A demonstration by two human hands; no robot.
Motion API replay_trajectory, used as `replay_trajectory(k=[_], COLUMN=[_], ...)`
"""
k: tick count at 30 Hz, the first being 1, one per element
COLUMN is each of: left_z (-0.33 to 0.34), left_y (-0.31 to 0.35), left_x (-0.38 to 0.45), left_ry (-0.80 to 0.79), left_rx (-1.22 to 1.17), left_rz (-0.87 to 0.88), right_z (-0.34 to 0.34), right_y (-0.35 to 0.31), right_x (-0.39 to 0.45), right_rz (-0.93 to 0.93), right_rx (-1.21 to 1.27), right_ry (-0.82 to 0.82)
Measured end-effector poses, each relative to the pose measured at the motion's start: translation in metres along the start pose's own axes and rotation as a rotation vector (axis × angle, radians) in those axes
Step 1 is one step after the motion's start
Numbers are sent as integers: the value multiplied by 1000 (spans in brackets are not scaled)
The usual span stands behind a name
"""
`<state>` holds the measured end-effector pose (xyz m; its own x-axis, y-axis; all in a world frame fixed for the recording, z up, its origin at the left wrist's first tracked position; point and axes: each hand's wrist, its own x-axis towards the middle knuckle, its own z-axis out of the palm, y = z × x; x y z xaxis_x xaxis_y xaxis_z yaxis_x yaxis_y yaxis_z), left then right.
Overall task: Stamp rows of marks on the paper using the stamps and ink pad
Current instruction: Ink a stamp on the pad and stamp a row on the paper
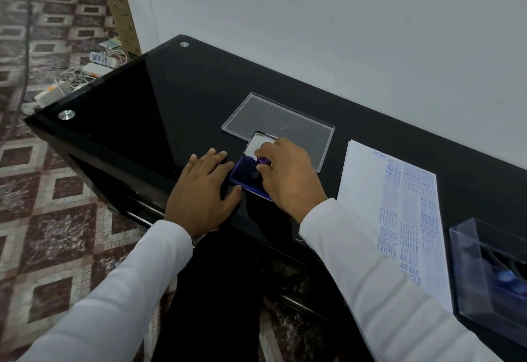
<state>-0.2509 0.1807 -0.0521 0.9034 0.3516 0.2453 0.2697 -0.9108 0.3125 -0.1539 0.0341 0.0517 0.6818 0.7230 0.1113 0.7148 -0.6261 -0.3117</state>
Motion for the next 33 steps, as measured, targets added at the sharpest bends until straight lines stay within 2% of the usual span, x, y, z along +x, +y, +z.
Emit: replay_trajectory(k=[6, 10, 14, 16, 19, 23, 33], left_z=[0, 1, 1, 1, 0, 2, 2], left_y=[1, 0, 0, 0, 0, -1, -1], left_x=[-1, -1, -1, -1, -1, -1, -2], left_ry=[11, 7, 9, 12, 15, 11, 21], left_rx=[12, 14, 21, 17, 12, 20, 0], left_rz=[1, 0, 0, 1, 1, -3, 3], right_z=[3, 2, -2, 2, 9, 4, 8], right_y=[1, 1, 2, 3, 3, 3, 4], right_x=[-5, -4, -2, 0, 2, -1, -4], right_rz=[-9, -9, -91, -80, -14, -29, -6], right_rx=[23, 37, -40, -37, 39, 2, 84], right_ry=[60, 50, 6, -2, 73, -6, 114])
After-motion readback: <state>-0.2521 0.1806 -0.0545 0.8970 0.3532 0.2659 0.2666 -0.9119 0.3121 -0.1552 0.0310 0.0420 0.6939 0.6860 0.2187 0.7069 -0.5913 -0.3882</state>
